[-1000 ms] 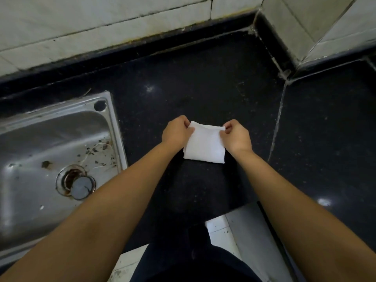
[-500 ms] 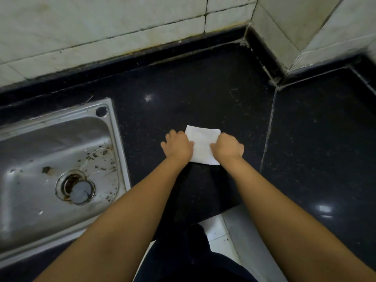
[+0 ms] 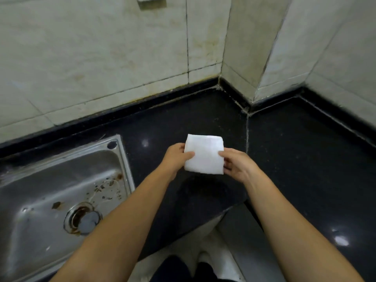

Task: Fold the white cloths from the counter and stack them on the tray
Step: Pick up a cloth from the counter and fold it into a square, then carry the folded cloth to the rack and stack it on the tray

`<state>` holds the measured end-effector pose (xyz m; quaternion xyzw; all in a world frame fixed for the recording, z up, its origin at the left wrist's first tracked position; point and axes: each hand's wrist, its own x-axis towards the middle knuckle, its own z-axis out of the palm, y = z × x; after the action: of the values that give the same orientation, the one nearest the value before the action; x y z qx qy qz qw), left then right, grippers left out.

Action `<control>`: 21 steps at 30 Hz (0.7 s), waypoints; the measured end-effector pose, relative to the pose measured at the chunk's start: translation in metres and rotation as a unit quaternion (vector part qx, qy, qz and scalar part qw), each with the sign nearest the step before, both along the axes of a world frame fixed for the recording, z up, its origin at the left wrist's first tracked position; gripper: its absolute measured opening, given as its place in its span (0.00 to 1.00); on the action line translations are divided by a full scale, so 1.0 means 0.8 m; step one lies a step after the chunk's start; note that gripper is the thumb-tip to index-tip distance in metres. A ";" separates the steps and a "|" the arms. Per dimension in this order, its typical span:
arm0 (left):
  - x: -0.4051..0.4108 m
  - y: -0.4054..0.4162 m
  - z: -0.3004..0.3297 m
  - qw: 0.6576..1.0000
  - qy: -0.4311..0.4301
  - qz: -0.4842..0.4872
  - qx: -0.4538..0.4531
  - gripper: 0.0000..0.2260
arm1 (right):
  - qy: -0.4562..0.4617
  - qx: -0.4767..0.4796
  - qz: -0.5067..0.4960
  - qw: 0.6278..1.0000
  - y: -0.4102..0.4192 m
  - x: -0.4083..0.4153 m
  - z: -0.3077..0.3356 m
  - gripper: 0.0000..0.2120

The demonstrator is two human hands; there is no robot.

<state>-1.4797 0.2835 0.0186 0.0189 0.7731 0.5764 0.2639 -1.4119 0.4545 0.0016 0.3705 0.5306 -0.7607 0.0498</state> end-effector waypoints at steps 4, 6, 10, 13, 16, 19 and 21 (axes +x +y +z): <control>0.039 0.019 0.026 0.992 -0.069 -0.074 0.081 0.08 | 0.078 0.031 -0.079 0.993 0.004 0.077 0.030 0.07; 0.070 0.028 0.035 0.982 -0.093 -0.118 0.111 0.07 | 0.107 0.056 -0.118 0.986 0.000 0.127 0.043 0.07; 0.154 0.036 0.041 0.964 -0.117 -0.210 0.115 0.05 | 0.122 0.101 -0.195 0.968 -0.022 0.249 0.053 0.07; 0.230 0.044 0.030 0.950 -0.099 -0.278 0.105 0.06 | 0.113 0.121 -0.263 0.951 -0.047 0.349 0.051 0.08; 0.316 0.057 0.023 0.931 -0.067 -0.348 0.087 0.06 | 0.095 0.124 -0.353 0.922 -0.070 0.453 0.047 0.08; 0.413 0.080 0.023 0.895 -0.049 -0.436 0.074 0.06 | 0.081 0.142 -0.446 0.880 -0.091 0.563 0.044 0.07; 0.482 0.095 0.028 0.868 -0.040 -0.490 0.071 0.06 | 0.073 0.158 -0.503 0.847 -0.104 0.636 0.043 0.07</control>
<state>-1.0939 0.3591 0.0409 0.3912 0.6098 0.4266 0.5414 -0.9029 0.3714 0.0360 0.5330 0.3870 -0.6120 -0.4377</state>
